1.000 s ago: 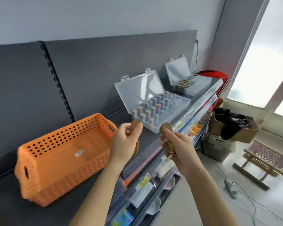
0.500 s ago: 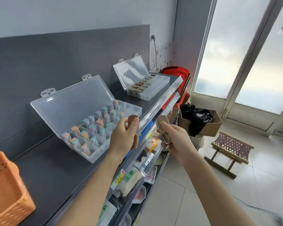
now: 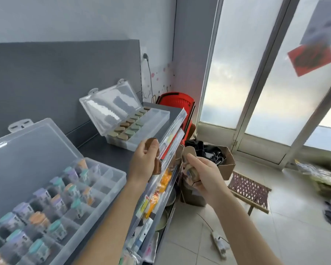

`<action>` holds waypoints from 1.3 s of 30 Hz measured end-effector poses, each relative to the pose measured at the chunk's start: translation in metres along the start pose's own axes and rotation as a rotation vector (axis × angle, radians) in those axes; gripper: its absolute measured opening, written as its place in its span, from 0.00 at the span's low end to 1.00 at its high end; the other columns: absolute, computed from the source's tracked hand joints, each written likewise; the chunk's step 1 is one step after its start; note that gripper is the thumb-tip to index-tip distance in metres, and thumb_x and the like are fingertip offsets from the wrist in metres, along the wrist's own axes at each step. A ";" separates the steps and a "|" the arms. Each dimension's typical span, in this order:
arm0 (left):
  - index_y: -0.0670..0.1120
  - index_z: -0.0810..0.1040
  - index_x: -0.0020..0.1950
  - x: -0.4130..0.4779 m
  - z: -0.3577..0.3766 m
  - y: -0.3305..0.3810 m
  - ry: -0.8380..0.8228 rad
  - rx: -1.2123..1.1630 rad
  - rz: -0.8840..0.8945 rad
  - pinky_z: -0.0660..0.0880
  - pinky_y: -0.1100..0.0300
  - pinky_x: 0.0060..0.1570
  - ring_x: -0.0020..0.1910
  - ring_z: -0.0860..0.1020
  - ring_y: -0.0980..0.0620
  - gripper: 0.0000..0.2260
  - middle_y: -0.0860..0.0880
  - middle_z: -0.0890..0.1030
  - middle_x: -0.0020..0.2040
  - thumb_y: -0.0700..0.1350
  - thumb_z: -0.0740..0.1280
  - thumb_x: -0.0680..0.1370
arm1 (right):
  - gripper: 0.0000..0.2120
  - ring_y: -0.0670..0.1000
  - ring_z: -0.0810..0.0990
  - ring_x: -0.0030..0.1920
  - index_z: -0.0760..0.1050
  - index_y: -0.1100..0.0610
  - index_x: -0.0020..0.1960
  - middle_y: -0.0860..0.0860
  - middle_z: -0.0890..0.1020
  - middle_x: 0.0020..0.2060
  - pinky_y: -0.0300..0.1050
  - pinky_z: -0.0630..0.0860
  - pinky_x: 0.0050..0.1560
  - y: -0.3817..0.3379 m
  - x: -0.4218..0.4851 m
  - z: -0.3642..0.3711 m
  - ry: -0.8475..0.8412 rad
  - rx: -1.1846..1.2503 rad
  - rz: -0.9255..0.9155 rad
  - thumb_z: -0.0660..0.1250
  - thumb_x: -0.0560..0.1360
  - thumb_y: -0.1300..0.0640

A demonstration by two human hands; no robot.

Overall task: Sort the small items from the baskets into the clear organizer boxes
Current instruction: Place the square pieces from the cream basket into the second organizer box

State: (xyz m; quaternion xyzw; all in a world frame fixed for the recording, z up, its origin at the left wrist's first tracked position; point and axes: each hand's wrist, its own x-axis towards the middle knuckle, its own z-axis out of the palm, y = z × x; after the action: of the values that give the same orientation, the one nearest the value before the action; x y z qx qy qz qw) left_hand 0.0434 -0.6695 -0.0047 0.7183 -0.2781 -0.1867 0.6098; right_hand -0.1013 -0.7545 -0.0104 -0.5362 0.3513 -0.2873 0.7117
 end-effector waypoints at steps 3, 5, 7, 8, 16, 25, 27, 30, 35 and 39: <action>0.48 0.74 0.55 0.035 0.015 0.005 -0.025 -0.156 -0.058 0.76 0.58 0.39 0.39 0.78 0.53 0.14 0.48 0.77 0.43 0.57 0.60 0.79 | 0.14 0.54 0.76 0.39 0.78 0.62 0.53 0.58 0.80 0.40 0.45 0.71 0.36 -0.013 0.035 -0.009 0.028 0.009 0.012 0.68 0.75 0.52; 0.47 0.74 0.55 0.052 0.023 0.003 -0.062 -0.191 -0.070 0.76 0.58 0.39 0.40 0.79 0.51 0.14 0.47 0.78 0.45 0.56 0.64 0.78 | 0.14 0.51 0.77 0.38 0.78 0.62 0.54 0.57 0.80 0.40 0.42 0.72 0.34 -0.021 0.057 -0.013 0.020 0.035 0.014 0.68 0.76 0.52; 0.49 0.74 0.56 0.068 0.029 0.003 -0.092 -0.171 -0.077 0.77 0.59 0.38 0.42 0.80 0.50 0.13 0.47 0.79 0.47 0.54 0.67 0.76 | 0.14 0.50 0.78 0.37 0.78 0.61 0.54 0.57 0.80 0.41 0.41 0.74 0.34 -0.026 0.081 -0.013 0.001 0.039 0.015 0.68 0.76 0.52; 0.50 0.75 0.56 0.076 0.032 0.003 -0.094 -0.156 -0.077 0.77 0.59 0.38 0.42 0.79 0.51 0.12 0.47 0.79 0.47 0.53 0.68 0.75 | 0.15 0.50 0.78 0.37 0.78 0.62 0.55 0.57 0.80 0.42 0.41 0.74 0.34 -0.028 0.092 -0.013 -0.013 0.034 0.015 0.68 0.76 0.51; 0.55 0.72 0.55 0.154 0.061 0.002 0.061 0.019 -0.038 0.70 0.67 0.38 0.44 0.76 0.62 0.09 0.57 0.77 0.48 0.55 0.65 0.77 | 0.18 0.53 0.73 0.37 0.77 0.66 0.54 0.58 0.77 0.40 0.45 0.67 0.35 -0.043 0.204 -0.019 -0.171 0.033 0.042 0.69 0.75 0.51; 0.52 0.74 0.58 0.222 0.090 0.008 0.288 0.106 -0.099 0.72 0.70 0.42 0.45 0.77 0.66 0.14 0.57 0.79 0.50 0.59 0.62 0.77 | 0.18 0.52 0.76 0.39 0.79 0.62 0.52 0.56 0.79 0.41 0.46 0.72 0.37 -0.070 0.323 -0.026 -0.437 -0.065 0.134 0.70 0.73 0.48; 0.54 0.71 0.60 0.231 0.091 0.006 0.339 0.141 -0.132 0.68 0.67 0.48 0.49 0.73 0.65 0.14 0.63 0.76 0.51 0.59 0.61 0.78 | 0.18 0.52 0.77 0.37 0.78 0.63 0.53 0.57 0.79 0.40 0.46 0.73 0.37 -0.073 0.341 -0.023 -0.484 -0.084 0.166 0.70 0.73 0.49; 0.52 0.72 0.62 0.242 0.088 -0.003 0.419 0.181 -0.162 0.72 0.63 0.51 0.55 0.76 0.58 0.18 0.57 0.78 0.55 0.60 0.61 0.77 | 0.16 0.53 0.78 0.40 0.78 0.62 0.53 0.59 0.80 0.44 0.46 0.76 0.41 -0.073 0.361 -0.013 -0.537 -0.070 0.232 0.70 0.73 0.50; 0.57 0.71 0.62 0.249 0.074 -0.014 0.522 0.227 -0.244 0.77 0.48 0.57 0.56 0.77 0.50 0.25 0.55 0.78 0.58 0.68 0.61 0.70 | 0.15 0.57 0.82 0.48 0.77 0.61 0.56 0.60 0.80 0.52 0.43 0.79 0.39 -0.067 0.380 0.006 -0.614 -0.076 0.268 0.69 0.74 0.52; 0.56 0.71 0.59 0.258 0.059 -0.019 0.585 0.264 -0.293 0.79 0.49 0.49 0.49 0.79 0.51 0.22 0.55 0.79 0.53 0.67 0.63 0.72 | 0.14 0.57 0.83 0.47 0.77 0.61 0.55 0.61 0.81 0.50 0.45 0.80 0.40 -0.068 0.393 0.020 -0.644 -0.089 0.276 0.69 0.75 0.53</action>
State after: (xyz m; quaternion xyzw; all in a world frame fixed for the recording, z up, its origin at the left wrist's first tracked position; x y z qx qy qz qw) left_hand 0.2111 -0.8749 -0.0157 0.8462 -0.0073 -0.0213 0.5324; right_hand 0.1439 -1.0702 -0.0165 -0.5773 0.1904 0.0111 0.7939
